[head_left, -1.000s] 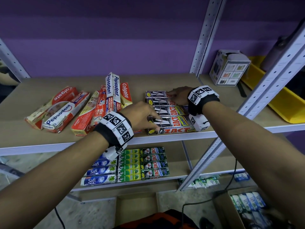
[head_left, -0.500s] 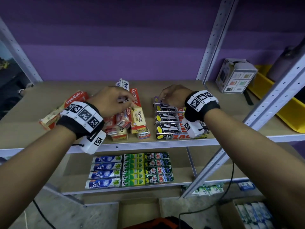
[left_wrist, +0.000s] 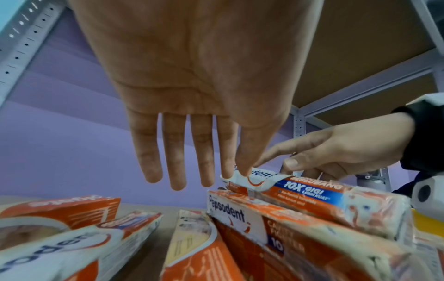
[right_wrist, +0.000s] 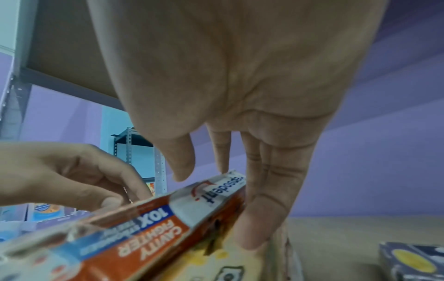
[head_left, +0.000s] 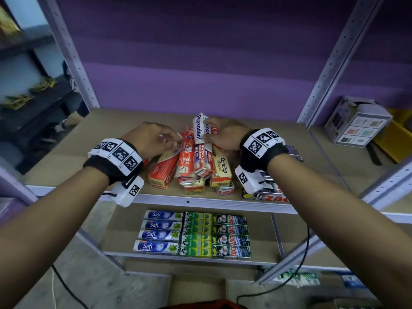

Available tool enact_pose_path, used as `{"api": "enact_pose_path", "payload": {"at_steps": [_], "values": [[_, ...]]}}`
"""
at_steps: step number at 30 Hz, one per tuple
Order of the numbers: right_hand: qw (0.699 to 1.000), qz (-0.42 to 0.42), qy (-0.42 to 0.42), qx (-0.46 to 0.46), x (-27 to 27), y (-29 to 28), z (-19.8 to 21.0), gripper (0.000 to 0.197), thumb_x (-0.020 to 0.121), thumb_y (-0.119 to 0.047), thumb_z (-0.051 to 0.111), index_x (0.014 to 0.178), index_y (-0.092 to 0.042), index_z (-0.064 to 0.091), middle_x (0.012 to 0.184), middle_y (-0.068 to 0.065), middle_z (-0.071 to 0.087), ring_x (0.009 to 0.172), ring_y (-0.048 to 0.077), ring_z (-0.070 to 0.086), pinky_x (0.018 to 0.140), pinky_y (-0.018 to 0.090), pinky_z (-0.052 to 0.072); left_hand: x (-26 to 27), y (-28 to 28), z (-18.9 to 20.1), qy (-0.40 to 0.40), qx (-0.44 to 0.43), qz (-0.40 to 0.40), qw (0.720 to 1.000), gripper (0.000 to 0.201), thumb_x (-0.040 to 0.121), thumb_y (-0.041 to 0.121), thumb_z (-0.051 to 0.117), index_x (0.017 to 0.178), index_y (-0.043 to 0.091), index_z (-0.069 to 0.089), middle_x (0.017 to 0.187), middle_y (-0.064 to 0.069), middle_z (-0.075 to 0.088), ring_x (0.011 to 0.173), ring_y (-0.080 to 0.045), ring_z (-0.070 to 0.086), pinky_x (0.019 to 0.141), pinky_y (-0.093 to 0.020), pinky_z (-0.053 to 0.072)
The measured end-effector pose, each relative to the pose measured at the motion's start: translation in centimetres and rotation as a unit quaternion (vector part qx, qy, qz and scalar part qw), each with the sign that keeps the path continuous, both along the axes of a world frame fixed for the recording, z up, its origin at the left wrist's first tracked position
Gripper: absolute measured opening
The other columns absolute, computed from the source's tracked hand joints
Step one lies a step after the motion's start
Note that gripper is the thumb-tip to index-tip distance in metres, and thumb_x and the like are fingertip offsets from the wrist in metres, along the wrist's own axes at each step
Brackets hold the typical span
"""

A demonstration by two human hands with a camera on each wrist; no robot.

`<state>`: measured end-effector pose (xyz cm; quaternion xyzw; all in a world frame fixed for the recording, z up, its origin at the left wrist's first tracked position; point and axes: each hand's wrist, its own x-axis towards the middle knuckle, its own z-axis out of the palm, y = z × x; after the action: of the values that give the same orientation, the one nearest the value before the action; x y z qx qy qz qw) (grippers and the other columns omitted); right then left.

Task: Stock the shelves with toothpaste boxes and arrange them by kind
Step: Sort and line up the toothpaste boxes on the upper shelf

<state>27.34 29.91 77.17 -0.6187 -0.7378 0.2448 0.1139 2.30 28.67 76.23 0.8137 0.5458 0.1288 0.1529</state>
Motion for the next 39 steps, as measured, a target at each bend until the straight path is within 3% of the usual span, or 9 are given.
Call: {"api": "enact_pose_path", "payload": {"at_steps": [3, 6, 11, 14, 18, 22, 29, 33, 39], "values": [[0.999, 0.030, -0.020, -0.006, -1.8, 0.0, -0.5, 0.068, 0.092, -0.056, 0.056, 0.151, -0.044, 0.025, 0.115, -0.002, 0.064, 0.084, 0.016, 0.071, 0.069, 0.026, 0.057, -0.7, -0.1, -0.7, 0.011, -0.010, 0.005, 1.000, 0.025, 0.088, 0.046, 0.063, 0.110, 0.037, 0.070, 0.115, 0.010, 0.069, 0.097, -0.008, 0.059, 0.090, -0.026, 0.047], [0.998, 0.052, -0.041, -0.003, -2.7, 0.2, -0.8, 0.066, 0.088, -0.057, 0.061, 0.148, -0.044, 0.036, 0.146, 0.005, 0.051, 0.114, 0.022, 0.063, 0.090, 0.030, 0.054, -1.0, -0.1, -1.1, 0.007, -0.040, 0.024, 0.999, 0.019, 0.089, 0.047, 0.062, 0.105, 0.043, 0.070, 0.115, 0.011, 0.069, 0.103, -0.010, 0.061, 0.095, -0.034, 0.051], [0.988, -0.022, 0.130, -0.083, -2.4, 0.0, -1.0, 0.047, 0.076, -0.032, 0.084, 0.116, -0.041, 0.061, 0.111, 0.000, 0.065, 0.081, 0.020, 0.074, 0.058, 0.036, 0.062, -0.3, 0.0, -1.8, -0.038, -0.100, 0.027, 0.994, 0.025, 0.089, 0.043, 0.065, 0.114, 0.039, 0.068, 0.113, 0.009, 0.068, 0.103, -0.012, 0.063, 0.085, -0.028, 0.053], [0.979, -0.025, 0.185, -0.082, -1.8, -0.3, -1.3, 0.047, 0.076, -0.025, 0.085, 0.114, -0.039, 0.063, 0.108, 0.000, 0.069, 0.079, 0.020, 0.075, 0.060, 0.039, 0.062, 0.6, 0.0, -2.2, -0.074, -0.148, 0.039, 0.985, 0.033, 0.090, 0.040, 0.066, 0.122, 0.031, 0.062, 0.106, 0.006, 0.069, 0.087, -0.015, 0.069, 0.067, -0.034, 0.062], [0.960, -0.034, 0.265, -0.084, -0.8, -0.9, -1.4, 0.048, 0.075, -0.018, 0.085, 0.115, -0.032, 0.063, 0.113, 0.004, 0.069, 0.082, 0.024, 0.075, 0.063, 0.042, 0.062, 1.9, 0.4, -2.3, -0.087, -0.170, 0.055, 0.980, 0.039, 0.090, 0.042, 0.065, 0.126, 0.029, 0.057, 0.111, 0.004, 0.067, 0.077, -0.016, 0.071, 0.052, -0.026, 0.057], [0.948, -0.030, 0.309, -0.071, 0.3, -1.6, -1.3, 0.048, 0.074, -0.018, 0.086, 0.115, -0.028, 0.063, 0.113, 0.005, 0.069, 0.081, 0.021, 0.076, 0.060, 0.040, 0.062, 3.2, 1.0, -2.2, -0.076, -0.181, 0.085, 0.977, 0.047, 0.085, 0.054, 0.065, 0.124, 0.030, 0.053, 0.097, -0.001, 0.072, 0.067, -0.021, 0.073, 0.060, -0.035, 0.062], [0.943, -0.054, 0.326, -0.039, 2.6, -2.4, -0.6, 0.040, 0.076, -0.028, 0.085, 0.111, -0.032, 0.066, 0.104, 0.010, 0.071, 0.086, 0.027, 0.075, 0.071, 0.054, 0.061, 4.9, 1.8, -2.4, -0.065, -0.210, 0.103, 0.970, 0.066, 0.071, 0.070, 0.068, 0.117, 0.031, 0.040, 0.092, 0.000, 0.070, 0.058, -0.020, 0.073, 0.054, -0.033, 0.059], [0.942, -0.066, 0.326, -0.038, 4.0, -2.9, -0.2, 0.040, 0.078, -0.026, 0.084, 0.113, -0.029, 0.065, 0.106, 0.012, 0.071, 0.085, 0.027, 0.075, 0.074, 0.054, 0.060, 5.7, 2.4, -2.4, -0.040, -0.199, 0.108, 0.973, 0.081, 0.062, 0.067, 0.077, 0.123, 0.028, 0.040, 0.098, 0.001, 0.067, 0.073, -0.021, 0.072, 0.065, -0.040, 0.061], [0.945, -0.078, 0.313, -0.049, 4.4, -3.4, -0.3, 0.040, 0.078, -0.026, 0.084, 0.113, -0.029, 0.065, 0.107, 0.013, 0.072, 0.089, 0.030, 0.074, 0.070, 0.047, 0.062, 5.3, 3.6, -2.5, -0.043, -0.214, 0.093, 0.972, 0.087, 0.069, 0.054, 0.079, 0.140, 0.034, 0.032, 0.108, 0.002, 0.068, 0.078, -0.018, 0.071, 0.077, -0.041, 0.059]]}}
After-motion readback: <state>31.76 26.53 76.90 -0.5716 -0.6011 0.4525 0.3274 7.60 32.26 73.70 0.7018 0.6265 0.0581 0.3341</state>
